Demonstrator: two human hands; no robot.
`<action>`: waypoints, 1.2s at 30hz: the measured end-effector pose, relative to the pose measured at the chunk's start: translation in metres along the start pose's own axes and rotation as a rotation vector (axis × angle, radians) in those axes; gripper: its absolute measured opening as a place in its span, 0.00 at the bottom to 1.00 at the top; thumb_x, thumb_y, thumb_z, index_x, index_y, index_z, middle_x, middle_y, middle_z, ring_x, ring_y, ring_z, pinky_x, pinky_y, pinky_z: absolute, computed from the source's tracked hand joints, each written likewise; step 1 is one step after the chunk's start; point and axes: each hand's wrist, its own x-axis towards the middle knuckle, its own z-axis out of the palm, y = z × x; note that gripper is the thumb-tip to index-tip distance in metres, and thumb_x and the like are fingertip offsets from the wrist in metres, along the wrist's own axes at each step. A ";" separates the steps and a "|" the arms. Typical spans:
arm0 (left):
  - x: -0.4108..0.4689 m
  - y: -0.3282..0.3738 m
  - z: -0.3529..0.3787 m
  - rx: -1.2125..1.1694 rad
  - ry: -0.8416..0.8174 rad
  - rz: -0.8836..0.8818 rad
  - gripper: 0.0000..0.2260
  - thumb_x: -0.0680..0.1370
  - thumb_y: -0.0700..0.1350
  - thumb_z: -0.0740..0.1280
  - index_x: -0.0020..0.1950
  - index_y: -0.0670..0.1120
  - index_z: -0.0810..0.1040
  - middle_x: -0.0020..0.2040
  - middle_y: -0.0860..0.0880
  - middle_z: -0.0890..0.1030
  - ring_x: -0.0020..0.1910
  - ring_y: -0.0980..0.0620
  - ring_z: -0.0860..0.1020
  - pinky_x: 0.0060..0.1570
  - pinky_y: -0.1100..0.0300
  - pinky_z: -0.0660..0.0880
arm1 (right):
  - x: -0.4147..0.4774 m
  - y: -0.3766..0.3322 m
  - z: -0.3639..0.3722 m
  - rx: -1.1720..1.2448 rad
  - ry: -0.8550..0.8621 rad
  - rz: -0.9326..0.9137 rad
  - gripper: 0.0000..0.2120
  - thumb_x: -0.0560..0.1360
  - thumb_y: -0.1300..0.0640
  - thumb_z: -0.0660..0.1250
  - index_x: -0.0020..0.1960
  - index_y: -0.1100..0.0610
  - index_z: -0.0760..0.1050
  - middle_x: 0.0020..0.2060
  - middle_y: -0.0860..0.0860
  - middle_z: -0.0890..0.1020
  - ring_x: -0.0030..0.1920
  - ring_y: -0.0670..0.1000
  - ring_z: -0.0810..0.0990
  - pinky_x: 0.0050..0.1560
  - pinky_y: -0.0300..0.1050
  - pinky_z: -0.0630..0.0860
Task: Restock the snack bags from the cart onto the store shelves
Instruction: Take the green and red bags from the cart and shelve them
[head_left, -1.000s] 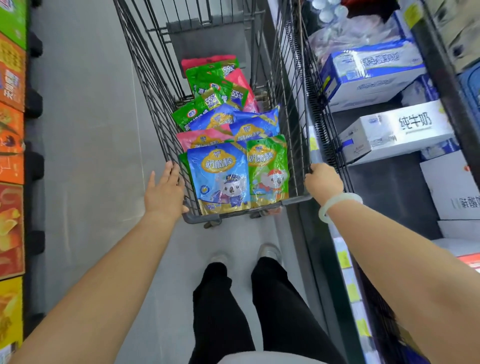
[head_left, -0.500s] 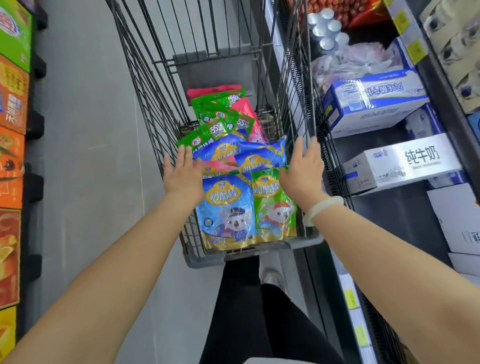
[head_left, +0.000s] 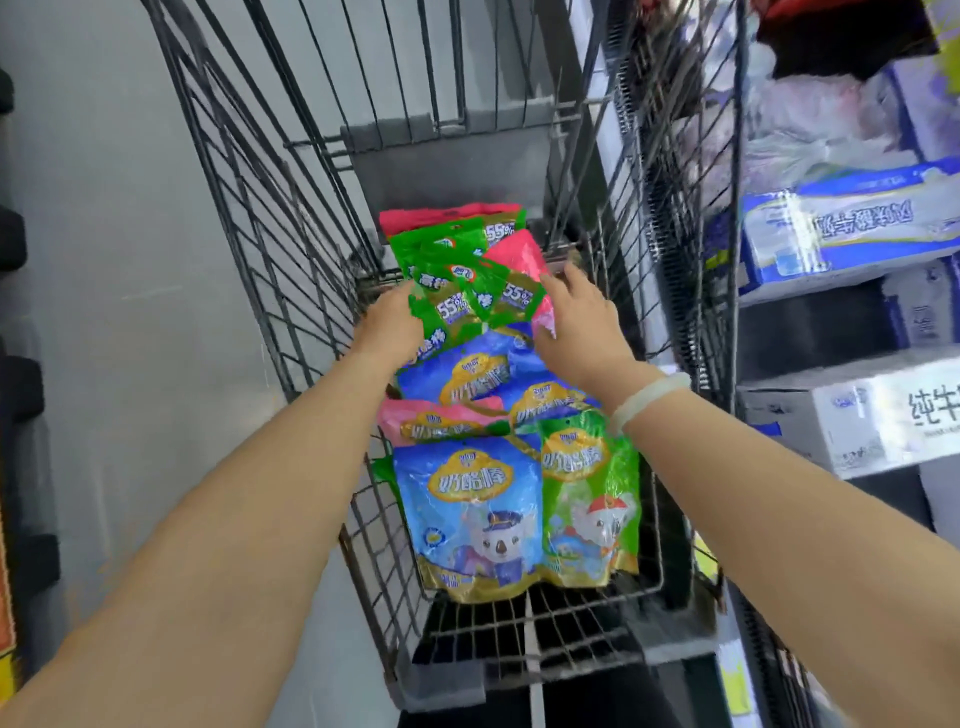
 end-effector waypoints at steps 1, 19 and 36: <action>0.013 -0.001 0.004 -0.043 0.018 -0.045 0.28 0.74 0.31 0.55 0.73 0.47 0.64 0.70 0.41 0.71 0.66 0.41 0.72 0.63 0.47 0.72 | 0.008 0.004 0.003 0.003 -0.023 0.002 0.28 0.76 0.59 0.61 0.74 0.57 0.58 0.73 0.59 0.59 0.74 0.60 0.59 0.70 0.55 0.59; -0.003 0.039 -0.010 -0.106 0.321 0.419 0.07 0.74 0.40 0.69 0.50 0.43 0.84 0.57 0.52 0.81 0.63 0.56 0.69 0.71 0.52 0.42 | 0.054 0.009 -0.001 0.827 -0.292 0.083 0.22 0.69 0.64 0.73 0.63 0.57 0.75 0.47 0.45 0.80 0.45 0.39 0.76 0.38 0.23 0.69; 0.071 0.002 0.030 -0.517 0.093 -0.393 0.15 0.77 0.39 0.67 0.63 0.38 0.76 0.58 0.45 0.78 0.52 0.50 0.75 0.54 0.57 0.74 | 0.055 0.045 -0.025 0.685 0.224 0.471 0.09 0.76 0.57 0.65 0.48 0.62 0.81 0.36 0.57 0.77 0.39 0.53 0.73 0.38 0.42 0.65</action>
